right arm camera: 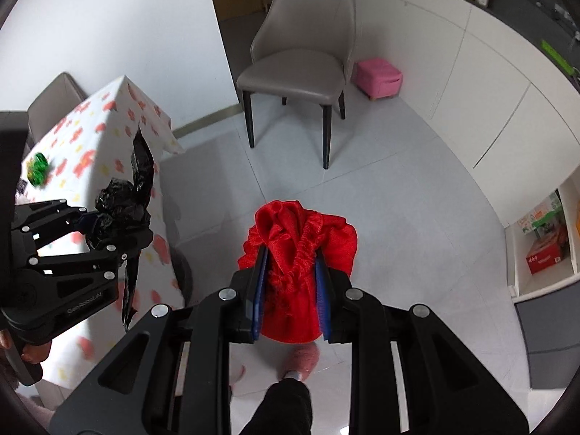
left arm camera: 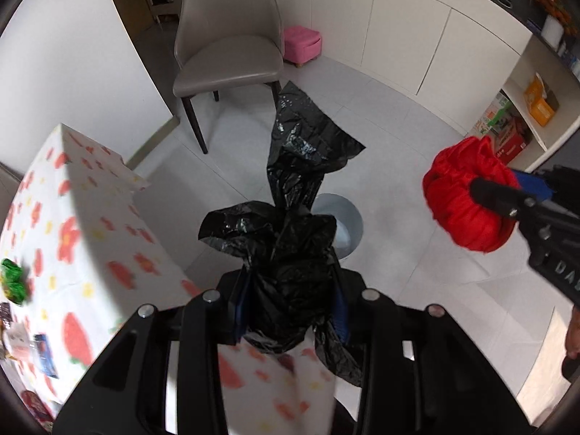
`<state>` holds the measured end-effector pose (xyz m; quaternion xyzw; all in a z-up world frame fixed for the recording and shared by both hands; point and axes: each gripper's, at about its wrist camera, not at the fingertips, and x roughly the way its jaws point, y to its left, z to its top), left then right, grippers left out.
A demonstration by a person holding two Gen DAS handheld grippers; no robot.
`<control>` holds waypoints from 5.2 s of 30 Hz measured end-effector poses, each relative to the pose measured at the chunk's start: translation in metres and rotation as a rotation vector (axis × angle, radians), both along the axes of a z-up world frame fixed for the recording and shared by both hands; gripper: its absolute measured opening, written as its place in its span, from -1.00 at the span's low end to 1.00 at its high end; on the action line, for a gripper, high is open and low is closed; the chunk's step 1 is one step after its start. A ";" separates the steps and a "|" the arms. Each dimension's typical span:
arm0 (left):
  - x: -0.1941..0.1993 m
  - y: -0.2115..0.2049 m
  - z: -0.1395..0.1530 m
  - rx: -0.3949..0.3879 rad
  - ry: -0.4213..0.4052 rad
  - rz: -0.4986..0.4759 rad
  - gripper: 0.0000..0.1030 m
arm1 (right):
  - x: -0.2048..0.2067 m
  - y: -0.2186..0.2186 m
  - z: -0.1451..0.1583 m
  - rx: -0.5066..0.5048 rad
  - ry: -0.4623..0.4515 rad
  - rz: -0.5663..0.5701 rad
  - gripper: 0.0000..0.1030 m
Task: Collect trash
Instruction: 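Carry the black bag and red ball with both tools over the grey bin, then open both tools to drop the bag and ball into the bin, then move both open tools back over the table, then grasp the white receipt with the left tool while the right tool grasps the blue blister pack, then carry the receipt and blister pack with both tools over the grey bin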
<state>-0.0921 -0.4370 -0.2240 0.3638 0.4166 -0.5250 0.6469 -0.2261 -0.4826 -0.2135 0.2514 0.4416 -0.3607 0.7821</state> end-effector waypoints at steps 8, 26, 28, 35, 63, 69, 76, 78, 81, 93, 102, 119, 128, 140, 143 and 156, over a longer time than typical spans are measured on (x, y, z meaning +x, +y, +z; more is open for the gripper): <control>-0.021 -0.056 -0.076 0.081 0.023 0.031 -0.29 | -0.001 -0.051 -0.078 0.070 0.037 0.048 -0.58; -0.014 -0.111 -0.233 0.210 0.023 -0.006 -0.27 | 0.036 -0.130 -0.249 0.144 0.052 0.022 -0.17; -0.018 -0.113 -0.237 0.219 0.029 -0.020 -0.26 | 0.031 -0.135 -0.248 0.150 0.047 0.001 -0.17; -0.027 -0.132 -0.248 0.214 0.029 -0.075 -0.22 | 0.004 -0.140 -0.234 0.151 0.053 -0.052 -0.17; 0.003 -0.070 -0.080 0.098 0.026 0.106 0.47 | 0.019 -0.089 -0.083 0.078 0.021 0.142 -0.17; 0.043 0.009 -0.011 0.048 0.002 0.337 0.47 | 0.080 -0.030 -0.019 0.038 -0.043 0.411 -0.17; 0.085 0.125 0.038 0.002 -0.065 0.653 0.47 | 0.164 0.043 0.029 0.019 -0.123 0.741 -0.17; 0.097 0.161 0.048 -0.006 -0.081 0.752 0.47 | 0.184 0.068 0.038 0.011 -0.138 0.818 -0.17; 0.112 0.210 0.058 -0.022 -0.085 0.874 0.47 | 0.208 0.112 0.052 -0.006 -0.154 0.932 -0.17; 0.193 0.355 0.078 -0.064 -0.098 1.098 0.47 | 0.305 0.269 0.079 -0.032 -0.168 1.158 -0.17; 0.238 0.375 0.052 -0.056 -0.074 1.165 0.47 | 0.386 0.298 0.060 -0.032 -0.125 1.221 -0.12; 0.278 0.393 -0.015 -0.008 0.010 1.390 0.47 | 0.473 0.318 -0.023 -0.059 -0.002 1.379 0.24; 0.288 0.393 -0.034 0.006 0.049 1.393 -0.31 | 0.474 0.318 -0.044 -0.070 0.046 1.397 0.11; 0.290 0.407 -0.016 -0.012 0.030 1.381 -0.51 | 0.458 0.320 -0.027 -0.069 0.012 1.379 0.09; 0.289 0.407 -0.007 -0.017 0.016 1.362 -0.51 | 0.451 0.320 -0.018 -0.066 0.002 1.364 0.09; 0.287 0.355 0.019 -0.022 -0.023 1.040 -0.51 | 0.404 0.276 0.015 -0.060 -0.063 1.085 0.09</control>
